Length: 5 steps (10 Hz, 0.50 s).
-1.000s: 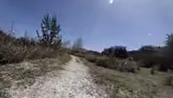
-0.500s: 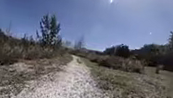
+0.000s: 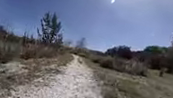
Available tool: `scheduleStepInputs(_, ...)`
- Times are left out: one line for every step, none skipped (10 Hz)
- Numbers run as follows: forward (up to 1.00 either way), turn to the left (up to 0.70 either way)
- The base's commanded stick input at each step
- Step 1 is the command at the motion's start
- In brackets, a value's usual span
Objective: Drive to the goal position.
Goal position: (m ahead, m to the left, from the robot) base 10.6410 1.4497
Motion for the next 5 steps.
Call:
scheduleStepInputs(0.7, 0.0)
scheduleStepInputs(0.7, 0.0)
scheduleStepInputs(0.7, 0.0)
scheduleStepInputs(0.7, 0.0)
scheduleStepInputs(0.7, 0.0)
